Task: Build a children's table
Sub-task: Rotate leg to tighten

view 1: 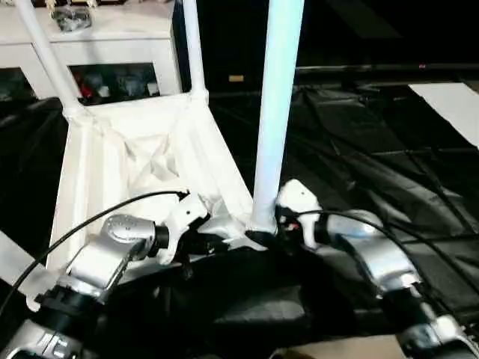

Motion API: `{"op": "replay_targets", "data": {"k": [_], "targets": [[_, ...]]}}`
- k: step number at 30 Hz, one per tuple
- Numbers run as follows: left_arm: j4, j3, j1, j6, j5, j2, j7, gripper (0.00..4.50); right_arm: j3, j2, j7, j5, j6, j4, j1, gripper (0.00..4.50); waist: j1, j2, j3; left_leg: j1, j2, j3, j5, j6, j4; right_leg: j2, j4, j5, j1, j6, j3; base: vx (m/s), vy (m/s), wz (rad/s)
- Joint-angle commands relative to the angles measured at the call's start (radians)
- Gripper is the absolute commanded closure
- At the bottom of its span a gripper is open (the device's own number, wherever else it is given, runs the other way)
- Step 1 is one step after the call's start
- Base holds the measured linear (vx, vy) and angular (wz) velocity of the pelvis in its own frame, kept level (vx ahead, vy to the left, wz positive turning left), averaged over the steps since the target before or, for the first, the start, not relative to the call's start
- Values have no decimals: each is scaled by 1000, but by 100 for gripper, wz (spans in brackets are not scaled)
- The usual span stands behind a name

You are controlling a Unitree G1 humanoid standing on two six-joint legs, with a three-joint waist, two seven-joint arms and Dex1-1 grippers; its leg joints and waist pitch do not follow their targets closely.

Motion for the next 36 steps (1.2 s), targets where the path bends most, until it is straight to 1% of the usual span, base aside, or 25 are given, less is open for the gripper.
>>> {"op": "replay_targets", "data": {"k": [1, 5, 13, 14, 15, 16, 17, 18, 19, 20, 21, 22, 23, 24, 25, 26, 27, 28, 29, 30, 31, 32, 33, 34, 36], "targets": [[6, -10, 2, 0, -12, -11, -15, 450, -12, -4, -8, -7, -9, 25, -30, 118, 2, -1, -58, 10, 12, -6, -310, -8, -76, -57, -90, -433, 43, -147, 34, 0, 0, 0], [10, -7, 1, 1, -11, -11, -12, 450, -10, 0, -4, -4, -18, 50, -42, 161, 1, -1, -57, 11, 12, -7, -319, -7, -76, -57, -92, -458, 41, -141, 33, 0, 0, 0], [32, 9, -6, -7, -2, -40, 26, 450, -21, 22, -42, -6, -24, 92, -42, 176, -1, -3, -57, 11, 9, -6, -318, -7, -75, -57, -96, -482, 40, -134, 33, 0, 0, 0], [50, 12, -17, -12, 11, -65, 63, 450, -34, 44, -89, -11, -14, 114, -42, 176, -3, -5, -56, 9, 10, -6, -316, -7, -75, -57, -97, -483, 41, -134, 33, 0, 0, 0], [81, 15, -39, -13, 32, -110, 132, 450, -44, 82, -164, -23, -5, 142, -37, 176, -3, -3, -57, 10, 8, -6, -316, -10, -75, -57, -99, -497, 39, -128, 32, 0, 0, 0], [102, 16, -55, -8, 46, -143, 178, 450, -45, 110, -208, -30, 1, 156, -31, 176, -4, -3, -55, 16, 8, -7, -329, -16, -73, -56, -103, -519, 34, -122, 30, 0, 0, 0], [103, 16, -57, -8, 47, -145, 181, 450, -44, 112, -211, -31, 1, 157, -30, 176, -5, -5, -54, 15, 6, -9, -337, -20, -75, -57, -105, -543, 36, -111, 28, 0, 0, 0], [141, 20, -86, 1, 71, -200, 262, 450, -44, 158, -290, -47, 15, 182, -29, 176, -6, -1, -54, 14, 5, -9, -340, -21, -74, -57, -107, -556, 36, -103, 27, 0, 0, 0], [141, 20, -86, 1, 71, -200, 262, 450, -44, 158, -290, -47, 15, 182, -29, 176, -8, -3, -51, 18, 3, -9, -353, -22, -74, -55, -115, -589, 30, -90, 25, 0, 0, 0], [162, 22, -103, 4, 84, -232, 306, 450, -44, 184, -338, -57, 25, 200, -34, 177, -9, -6, -51, 19, 0, -11, -367, -21, -72, -57, -119, -629, 31, -72, 22, 0, 0, 0], [179, 22, -116, 6, 91, -258, 335, 450, -42, 206, -376, -65, 36, 218, -42, 177, -10, 5, -51, 20, -1, -13, -373, -23, -73, -59, -121, -643, 30, -67, 20, 0, 0, 0], [207, 16, -142, 8, 101, -310, 383, 450, -28, 242, -432, -86, 42, 259, -64, 177, -16, 1, -49, 21, -3, -15, -395, -23, -73, -57, -130, -674, 29, -52, 12, 0, 0, 0], [202, 4, -143, 4, 102, -316, 371, 450, -25, 241, -424, -86, 33, 261, -70, 177, -20, 3, -51, 25, -2, -20, -413, -21, -75, -60, -136, -682, 34, -44, 4, 0, 0, 0], [199, -4, -143, 1, 104, -320, 362, 450, -25, 240, -418, -86, 26, 263, -74, 177, -22, 1, -51, 19, -2, -22, -415, -18, -78, -60, -136, -674, 40, -38, 1, 0, 0, 0], [194, -13, -141, -2, 104, -319, 350, 450, -41, 242, -417, -72, 21, 263, -79, 177, -22, 4, -52, 19, -1, -23, -419, -15, -81, -61, -137, -665, 42, -37, 0, 0, 0, 0], [188, -22, -138, -9, 107, -316, 329, 450, -69, 245, -402, -43, 20, 260, -85, 177, -28, 9, -55, 27, 1, -23, -438, -2, -82, -61, -141, -634, 38, -51, -3, 0, 0, 0], [184, -23, -134, -14, 108, -309, 314, 450, -87, 245, -380, -22, 20, 250, -85, 177, -29, 9, -55, 27, 1, -22, -442, 2, -83, -61, -142, -625, 38, -56, -4, 0, 0, 0], [183, -23, -133, -14, 108, -308, 311, 450, -90, 245, -376, -18, 20, 249, -85, 122, -31, 7, -55, 27, 1, -21, -448, 6, -83, -61, -142, -613, 38, -63, -10, 0, 0, 0], [168, -19, -118, -38, 103, -279, 267, 450, -93, 216, -315, -1, 21, 212, -78, 108, -32, 10, -56, 25, 1, -22, -448, 9, -86, -66, -139, -606, 40, -67, -12, 0, 0, 0], [168, -18, -117, -39, 102, -278, 265, 450, -93, 214, -312, -1, 21, 210, -78, 108, -32, 9, -57, 25, 2, -23, -452, 12, -86, -67, -139, -603, 41, -67, -11, 0, 0, 0], [164, -15, -112, -48, 102, -266, 247, 450, -94, 201, -288, 5, 22, 195, -75, 101, -32, 8, -57, 19, 5, -24, -444, 16, -88, -69, -135, -588, 44, -72, -8, 0, 0, 0], [163, -15, -111, -51, 101, -264, 243, 450, -94, 199, -283, 6, 23, 192, -75, 101, -30, 8, -59, 18, 6, -22, -428, 19, -89, -71, -132, -564, 43, -82, -4, 0, 0, 0], [160, -15, -107, -69, 98, -256, 223, 450, -92, 188, -267, 7, 20, 185, -75, 72, -30, 8, -59, 20, 6, -21, -423, 20, -89, -70, -131, -556, 41, -89, -3, 0, 0, 0], [140, -5, -91, -94, 79, -233, 172, 450, -63, 136, -188, 2, 0, 154, -67, 64, -29, 6, -61, 16, 6, -20, -406, 22, -88, -71, -126, -531, 46, -101, 0, 0, 0, 0], [126, 0, -82, -102, 64, -217, 140, 450, -43, 103, -135, -1, -18, 131, -59, 64, -22, 6, -62, 14, 9, -16, -382, 32, -88, -72, -120, -492, 48, -113, 4, 0, 0, 0]]}}
